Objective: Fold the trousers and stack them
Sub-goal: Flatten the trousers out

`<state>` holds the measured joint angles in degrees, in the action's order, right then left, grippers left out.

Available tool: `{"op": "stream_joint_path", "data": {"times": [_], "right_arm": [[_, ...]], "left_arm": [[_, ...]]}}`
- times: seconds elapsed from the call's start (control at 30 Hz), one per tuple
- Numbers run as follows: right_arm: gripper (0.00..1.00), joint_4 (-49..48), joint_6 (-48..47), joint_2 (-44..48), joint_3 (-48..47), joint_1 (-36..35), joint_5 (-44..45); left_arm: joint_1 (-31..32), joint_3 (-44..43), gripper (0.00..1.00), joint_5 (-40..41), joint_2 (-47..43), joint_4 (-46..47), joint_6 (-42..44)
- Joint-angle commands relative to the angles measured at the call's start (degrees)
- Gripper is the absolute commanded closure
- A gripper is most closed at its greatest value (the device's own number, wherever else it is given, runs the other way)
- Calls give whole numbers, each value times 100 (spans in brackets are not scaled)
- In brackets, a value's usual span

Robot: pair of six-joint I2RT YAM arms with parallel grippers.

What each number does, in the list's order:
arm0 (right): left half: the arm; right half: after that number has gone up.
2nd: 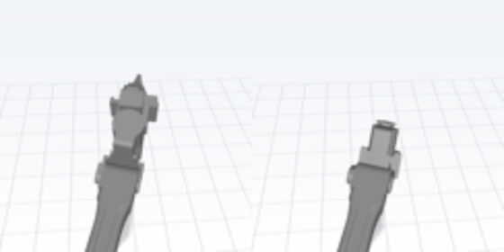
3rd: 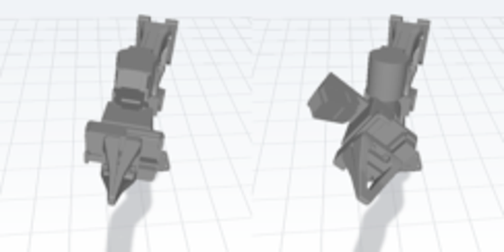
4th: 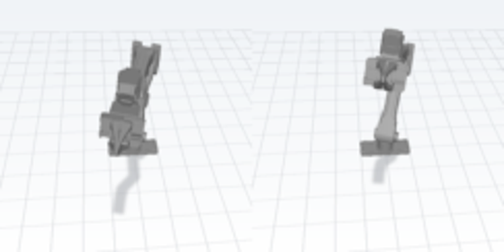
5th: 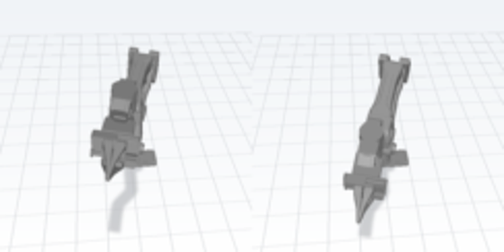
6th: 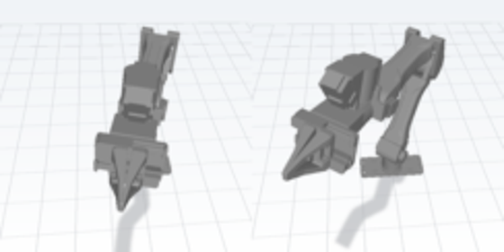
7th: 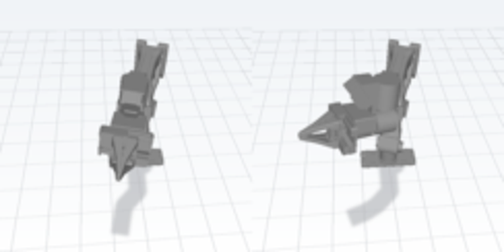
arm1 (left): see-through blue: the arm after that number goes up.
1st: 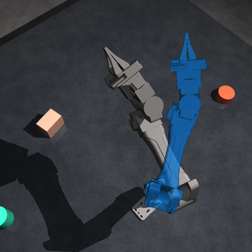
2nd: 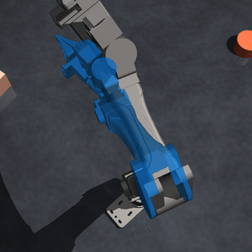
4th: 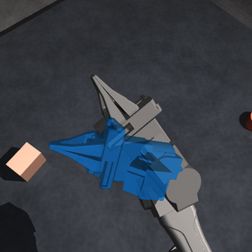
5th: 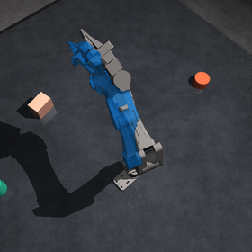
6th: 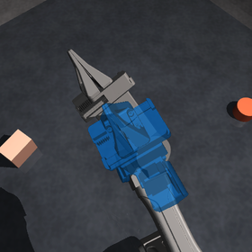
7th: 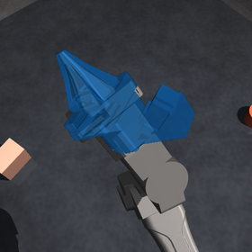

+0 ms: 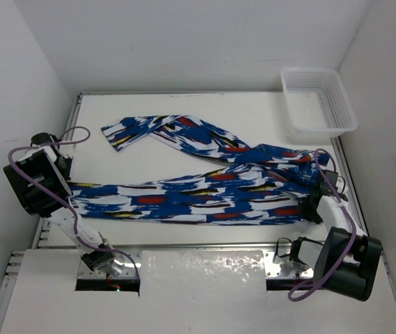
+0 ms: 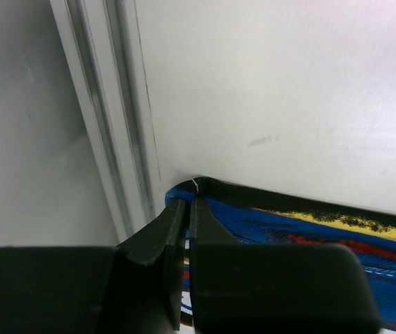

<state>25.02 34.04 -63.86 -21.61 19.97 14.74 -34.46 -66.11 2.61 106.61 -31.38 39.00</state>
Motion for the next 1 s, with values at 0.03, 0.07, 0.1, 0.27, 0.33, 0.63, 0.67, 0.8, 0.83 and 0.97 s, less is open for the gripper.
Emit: {"op": "stream_joint_path", "data": {"times": [0.03,0.07,0.1,0.27,0.33,0.63,0.67,0.8,0.83,0.97], "right_arm": [[59,-103,-100,-373,104,244,231],[59,-85,-100,-373,104,279,231],[58,-76,-126,-338,113,349,231],[55,-155,-661,4,-106,350,12],[51,-155,-1013,223,-369,341,-233],[27,-111,-1023,523,-1653,306,-903],[27,-94,-1014,497,-1776,306,-946],[25,3,-996,330,-2285,306,-1017],[25,21,-987,286,-2348,306,-1026],[23,12,-961,111,-2497,306,-1140]], "left_arm": [[9,-210,98,-402,-201,1072,-376],[9,-192,97,-402,-219,1107,-402],[9,-183,95,-411,-219,1107,-420],[18,-324,80,-1059,-377,484,-472],[62,-376,77,-1541,-674,299,-499],[1728,-1334,47,-1713,-572,-254,193],[1906,-1352,46,-1546,-449,-299,282],[2557,-1378,37,-1071,174,-98,643],[2619,-1431,37,-1018,281,-19,652],[2795,-1984,35,-841,913,62,652]]}}
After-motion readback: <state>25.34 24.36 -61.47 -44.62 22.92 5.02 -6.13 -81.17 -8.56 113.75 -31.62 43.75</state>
